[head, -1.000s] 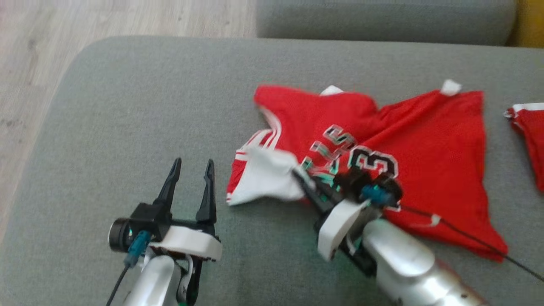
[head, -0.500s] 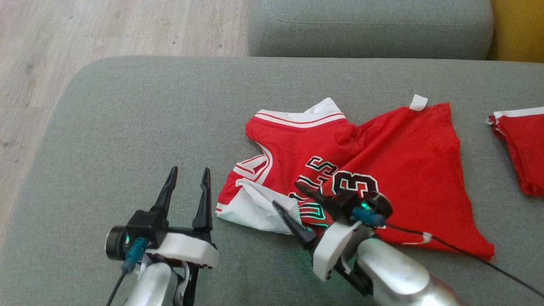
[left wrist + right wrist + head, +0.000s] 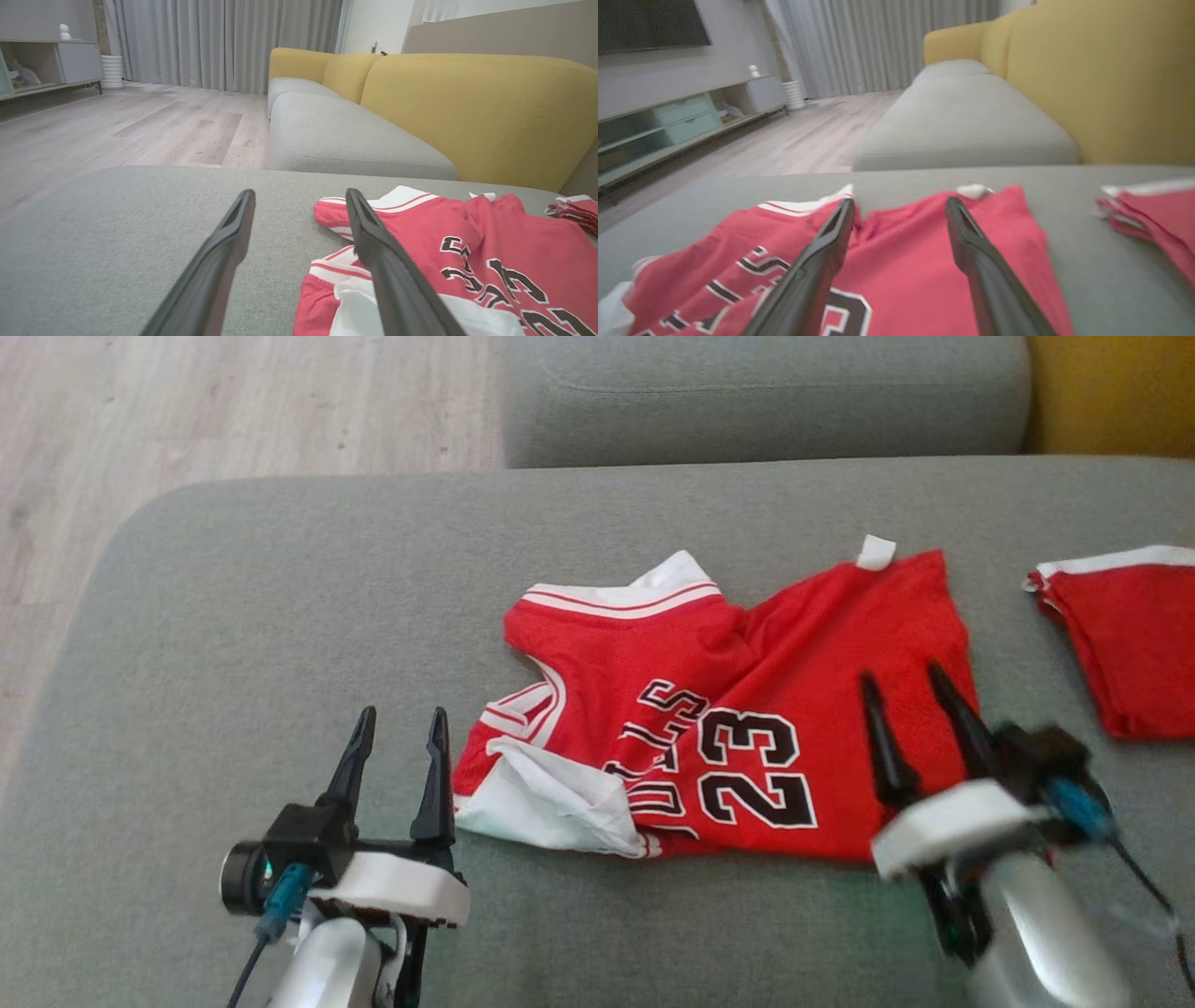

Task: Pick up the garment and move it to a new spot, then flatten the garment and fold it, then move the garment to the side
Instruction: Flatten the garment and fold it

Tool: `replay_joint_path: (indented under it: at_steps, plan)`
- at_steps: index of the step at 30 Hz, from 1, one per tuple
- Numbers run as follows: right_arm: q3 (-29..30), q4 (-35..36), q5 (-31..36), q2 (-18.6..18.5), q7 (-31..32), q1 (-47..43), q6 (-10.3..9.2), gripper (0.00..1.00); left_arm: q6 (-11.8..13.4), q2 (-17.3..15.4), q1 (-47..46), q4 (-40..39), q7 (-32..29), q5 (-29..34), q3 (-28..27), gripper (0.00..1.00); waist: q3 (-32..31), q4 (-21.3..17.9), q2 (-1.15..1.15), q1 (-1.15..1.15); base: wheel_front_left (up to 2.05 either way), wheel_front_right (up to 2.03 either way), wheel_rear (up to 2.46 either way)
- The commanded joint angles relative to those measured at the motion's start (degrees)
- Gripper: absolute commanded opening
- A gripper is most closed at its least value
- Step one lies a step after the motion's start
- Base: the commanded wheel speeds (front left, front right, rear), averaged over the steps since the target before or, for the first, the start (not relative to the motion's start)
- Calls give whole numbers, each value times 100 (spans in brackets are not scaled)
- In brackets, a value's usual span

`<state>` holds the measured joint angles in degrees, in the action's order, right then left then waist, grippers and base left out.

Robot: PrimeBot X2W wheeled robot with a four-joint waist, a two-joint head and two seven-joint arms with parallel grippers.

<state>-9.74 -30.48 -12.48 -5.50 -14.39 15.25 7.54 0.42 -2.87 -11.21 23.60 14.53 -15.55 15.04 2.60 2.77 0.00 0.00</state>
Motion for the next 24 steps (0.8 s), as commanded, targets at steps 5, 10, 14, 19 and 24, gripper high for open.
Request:
replay_joint_path:
  at_steps: [5, 10, 14, 19, 24]
  plan:
    - [394, 484, 314, 212, -61, -512, -5, 100, -55, -40, -163, -187, 47, 86, -167, 100, 70, -168, 0, 0, 0, 0, 0]
    - [447, 680, 430, 251, -61, -512, -5, 100, -223, -149, -482, -72, -43, 148, -64, 100, 215, -355, 0, 0, 0, 0, 0]
    - [307, 796, 321, 259, -61, -352, -5, 100, -592, -366, -1302, 126, -767, -13, 79, 100, 421, -566, 0, 0, 0, 0, 0]
    - [5, 914, 100, 261, -61, -160, -5, 100, -782, -936, -2738, 609, -2518, -530, 545, 100, 809, -1026, 0, 0, 0, 0, 0]
    - [-172, 1001, -128, 261, -61, -26, -5, 100, -789, -1742, -3641, 871, -4123, -1595, 1595, 100, 1143, -1491, 0, 0, 0, 0, 0]
